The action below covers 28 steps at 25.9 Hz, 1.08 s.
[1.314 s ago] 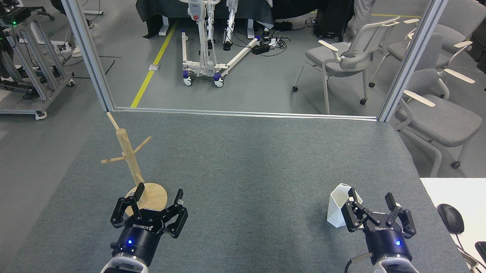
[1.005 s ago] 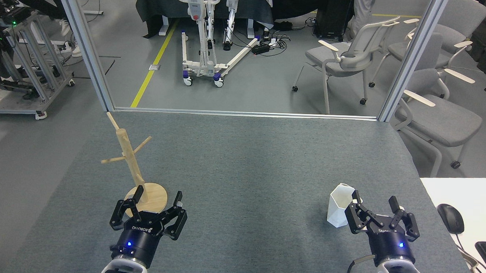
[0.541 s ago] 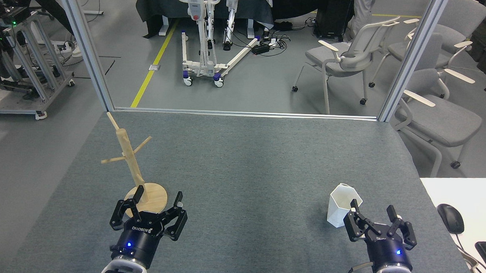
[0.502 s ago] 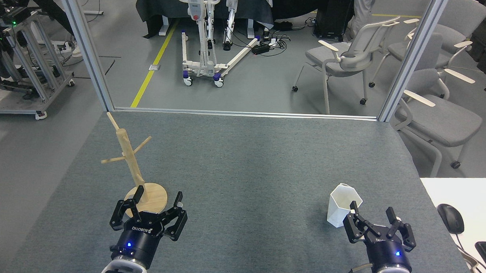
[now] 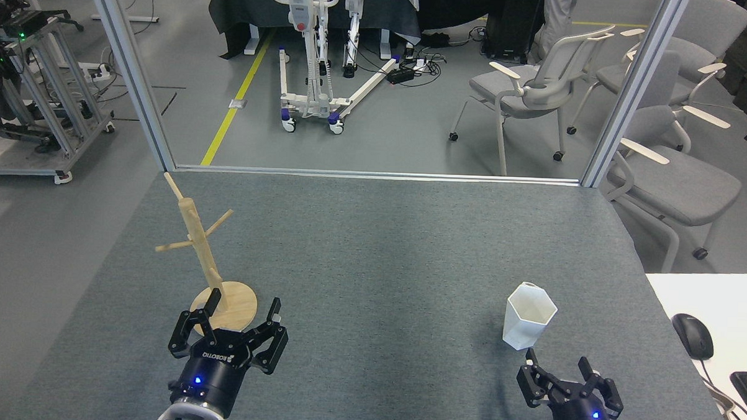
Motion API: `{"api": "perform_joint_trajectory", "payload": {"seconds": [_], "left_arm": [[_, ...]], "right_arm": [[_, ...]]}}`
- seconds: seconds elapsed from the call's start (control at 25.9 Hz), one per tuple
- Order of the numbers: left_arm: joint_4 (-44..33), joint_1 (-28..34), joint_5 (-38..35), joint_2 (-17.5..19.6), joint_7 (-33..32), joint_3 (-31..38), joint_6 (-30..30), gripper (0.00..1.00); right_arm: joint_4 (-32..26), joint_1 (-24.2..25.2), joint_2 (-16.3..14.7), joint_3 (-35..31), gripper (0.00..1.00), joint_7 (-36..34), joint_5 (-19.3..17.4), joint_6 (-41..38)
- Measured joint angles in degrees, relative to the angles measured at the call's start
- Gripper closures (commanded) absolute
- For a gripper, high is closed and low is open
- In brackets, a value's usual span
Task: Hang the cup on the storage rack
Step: 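Reach the right gripper to the white hexagonal cup and grasp it, then lift the white cup with the right gripper and carry it forward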
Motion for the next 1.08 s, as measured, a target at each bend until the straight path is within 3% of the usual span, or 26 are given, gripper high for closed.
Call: {"api": "perform_joint_trajectory", "payload": {"seconds": [0.43, 1.08], "left_arm": [[0.08, -0.11, 0.00, -0.13, 0.00, 0.00, 0.02, 0.01], [0.26, -0.20, 0.00, -0.27, 0.00, -0.05, 0.03, 0.01]], "right_arm": [[8.65, -6.34, -1.57, 4.13, 0.01, 0.11, -0.77, -0.04], [14.83, -13.70, -1.67, 6.13, 0.01, 0.37, -0.88, -1.46]]}}
